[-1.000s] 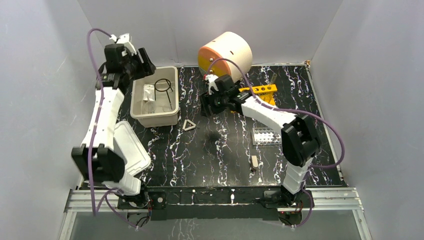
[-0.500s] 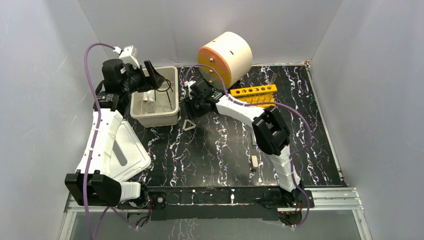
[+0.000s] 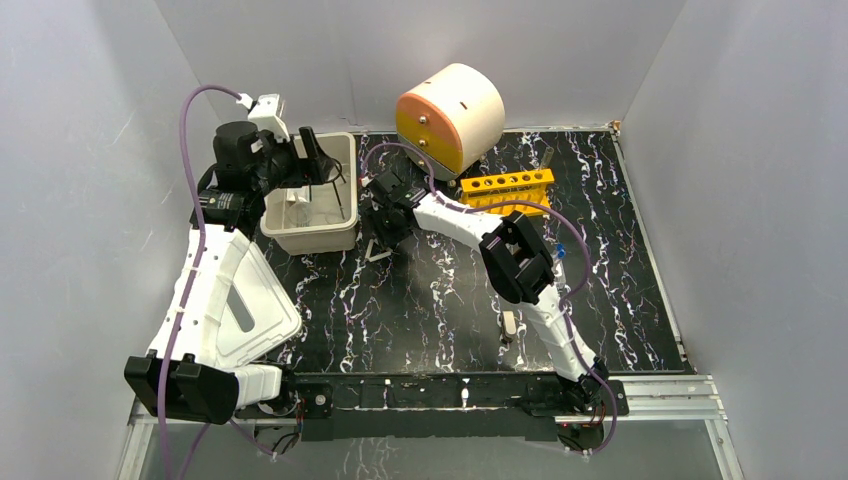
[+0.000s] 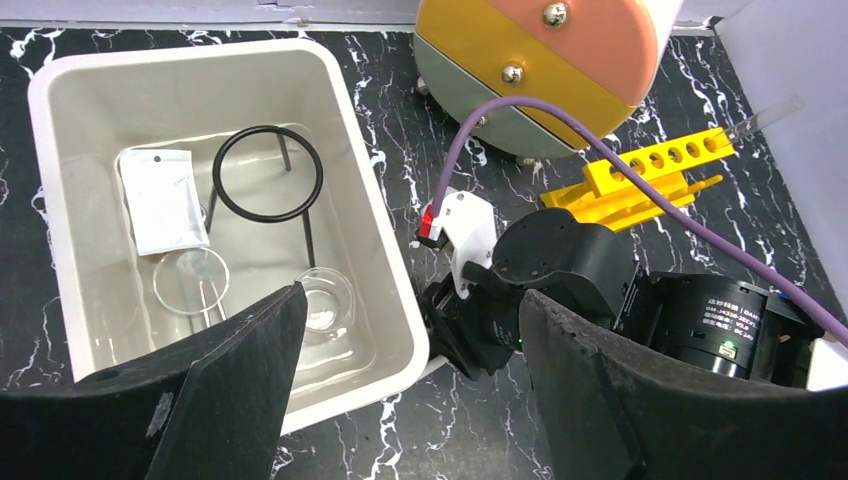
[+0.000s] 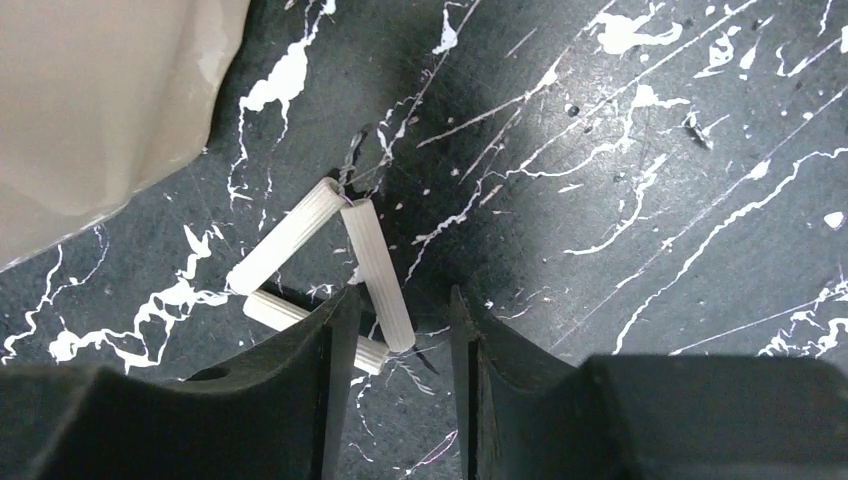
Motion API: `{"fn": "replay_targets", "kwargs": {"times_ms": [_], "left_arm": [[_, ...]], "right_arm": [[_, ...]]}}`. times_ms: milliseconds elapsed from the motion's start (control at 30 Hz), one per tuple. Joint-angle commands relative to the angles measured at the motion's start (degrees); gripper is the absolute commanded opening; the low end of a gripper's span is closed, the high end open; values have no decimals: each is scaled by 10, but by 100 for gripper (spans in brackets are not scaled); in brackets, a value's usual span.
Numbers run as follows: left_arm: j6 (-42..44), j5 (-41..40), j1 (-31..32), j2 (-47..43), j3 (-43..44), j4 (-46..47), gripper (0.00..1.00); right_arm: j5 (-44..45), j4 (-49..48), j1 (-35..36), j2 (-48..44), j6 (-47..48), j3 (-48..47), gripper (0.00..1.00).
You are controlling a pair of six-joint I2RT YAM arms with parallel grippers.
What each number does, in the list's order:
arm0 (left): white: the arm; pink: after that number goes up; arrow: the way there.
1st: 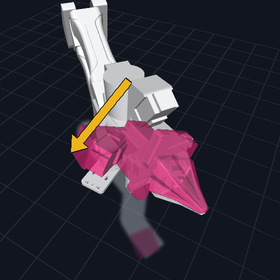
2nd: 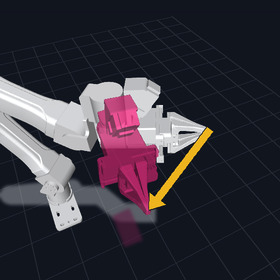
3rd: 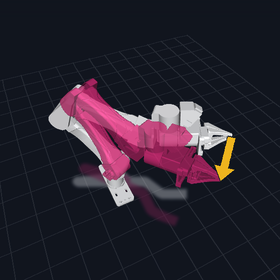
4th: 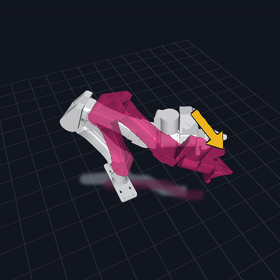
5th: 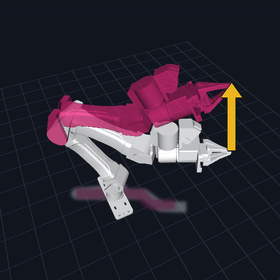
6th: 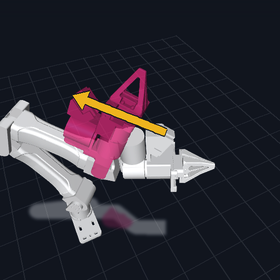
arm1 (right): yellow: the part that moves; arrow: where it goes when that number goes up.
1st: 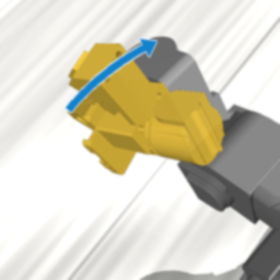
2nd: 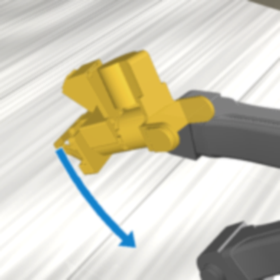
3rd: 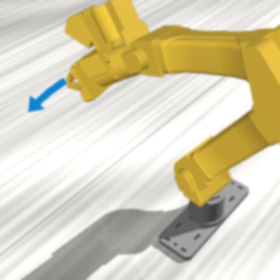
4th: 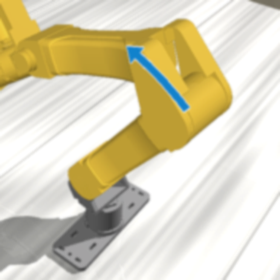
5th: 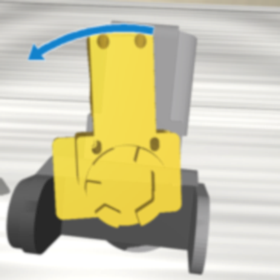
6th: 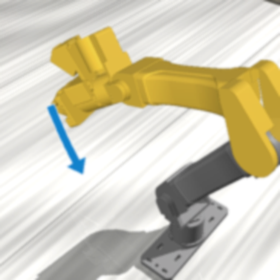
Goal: Organize the chemistry lab equipment
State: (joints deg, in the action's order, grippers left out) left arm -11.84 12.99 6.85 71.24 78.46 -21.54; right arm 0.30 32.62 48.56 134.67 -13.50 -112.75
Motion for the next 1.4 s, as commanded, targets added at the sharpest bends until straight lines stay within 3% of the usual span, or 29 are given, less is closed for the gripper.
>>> {"fn": "replay_targets", "kwargs": {"times_ms": [0,167,400,500,600,767,867,967,1167,1367], "left_arm": [[18,-29,11,-11,6,-4,77],[20,-74,17,-4,12,-5,77],[28,-79,24,-5,9,-6,78],[29,-85,26,-5,6,-7,78],[27,-102,29,-4,4,-6,80],[11,-150,32,-3,0,-8,97],[1,-172,32,-6,-4,-9,98],[-7,-184,32,-9,-8,-11,98],[-25,-140,32,-10,-10,-10,98],[-52,-67,32,-9,-21,2,98]], "right_arm": [[22,12,4,2,-5,-21,45],[63,24,8,4,0,-6,33],[106,2,12,-45,4,71,23],[111,-11,14,-68,0,102,24],[113,-17,14,-73,-2,107,31],[119,0,13,-42,-6,72,36],[120,8,14,-27,-8,63,36],[121,9,14,-21,-10,62,29],[147,-8,13,-57,-15,78,1],[174,-84,3,-173,-26,161,0]]}}
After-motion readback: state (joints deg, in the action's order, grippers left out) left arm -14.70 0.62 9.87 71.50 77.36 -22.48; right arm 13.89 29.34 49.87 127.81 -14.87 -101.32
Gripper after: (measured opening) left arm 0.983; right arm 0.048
